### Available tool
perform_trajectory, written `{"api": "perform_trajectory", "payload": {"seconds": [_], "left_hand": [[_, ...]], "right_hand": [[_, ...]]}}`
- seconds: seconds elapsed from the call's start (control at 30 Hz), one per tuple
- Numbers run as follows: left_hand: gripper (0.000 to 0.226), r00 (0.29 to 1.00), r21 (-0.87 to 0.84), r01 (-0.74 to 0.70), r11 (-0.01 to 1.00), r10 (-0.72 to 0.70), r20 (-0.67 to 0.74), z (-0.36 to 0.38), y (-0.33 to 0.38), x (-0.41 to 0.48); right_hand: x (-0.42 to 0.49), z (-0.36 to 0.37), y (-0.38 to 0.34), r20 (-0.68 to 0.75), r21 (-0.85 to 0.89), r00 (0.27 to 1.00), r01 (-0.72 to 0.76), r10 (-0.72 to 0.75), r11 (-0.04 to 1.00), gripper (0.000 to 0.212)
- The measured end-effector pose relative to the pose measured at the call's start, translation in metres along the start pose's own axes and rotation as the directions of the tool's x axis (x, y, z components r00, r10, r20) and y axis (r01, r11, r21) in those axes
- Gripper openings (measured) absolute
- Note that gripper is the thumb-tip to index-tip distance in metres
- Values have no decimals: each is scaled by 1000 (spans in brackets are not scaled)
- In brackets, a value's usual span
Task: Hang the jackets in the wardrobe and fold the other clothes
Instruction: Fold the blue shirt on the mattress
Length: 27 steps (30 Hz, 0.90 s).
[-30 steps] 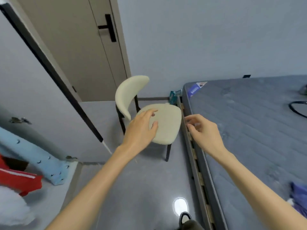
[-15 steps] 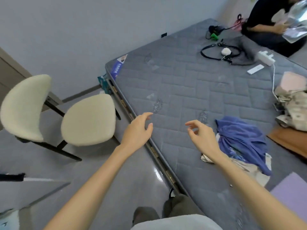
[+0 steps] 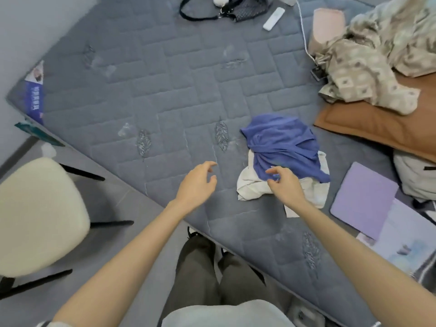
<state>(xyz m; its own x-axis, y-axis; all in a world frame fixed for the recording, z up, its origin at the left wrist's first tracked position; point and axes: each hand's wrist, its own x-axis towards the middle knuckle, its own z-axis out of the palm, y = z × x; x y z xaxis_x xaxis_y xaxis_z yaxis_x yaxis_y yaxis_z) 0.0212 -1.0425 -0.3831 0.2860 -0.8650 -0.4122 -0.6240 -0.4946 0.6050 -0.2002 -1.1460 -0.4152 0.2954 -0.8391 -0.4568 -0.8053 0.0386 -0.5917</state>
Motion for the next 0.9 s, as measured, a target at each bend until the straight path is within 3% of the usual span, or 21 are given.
{"api": "perform_trajectory", "payload": {"seconds": [0.2, 0.5, 0.6, 0.7, 0.8, 0.9], "left_hand": [[44, 988, 6, -24, 1000, 23, 153, 47, -2, 92], [57, 971, 12, -124, 992, 119, 206, 114, -3, 213], [62, 951, 35, -207, 978, 193, 242, 137, 1, 237], [67, 926, 78, -271, 959, 238, 291, 160, 7, 253], [76, 879, 254, -382, 889, 264, 397, 181, 13, 261], [50, 852, 389, -444, 807, 247, 462, 194, 14, 259]], "right_hand": [[66, 7, 48, -44, 18, 985, -167, 168, 986, 41], [162, 16, 111, -71, -68, 947, -318, 314, 946, 72], [174, 22, 128, -106, -140, 938, -343, 330, 929, 53], [171, 25, 135, -165, -54, 951, -273, 261, 960, 23], [151, 24, 136, -44, 33, 982, -182, 184, 983, 13], [125, 22, 136, 135, 85, 980, -160, 148, 983, 13]]}}
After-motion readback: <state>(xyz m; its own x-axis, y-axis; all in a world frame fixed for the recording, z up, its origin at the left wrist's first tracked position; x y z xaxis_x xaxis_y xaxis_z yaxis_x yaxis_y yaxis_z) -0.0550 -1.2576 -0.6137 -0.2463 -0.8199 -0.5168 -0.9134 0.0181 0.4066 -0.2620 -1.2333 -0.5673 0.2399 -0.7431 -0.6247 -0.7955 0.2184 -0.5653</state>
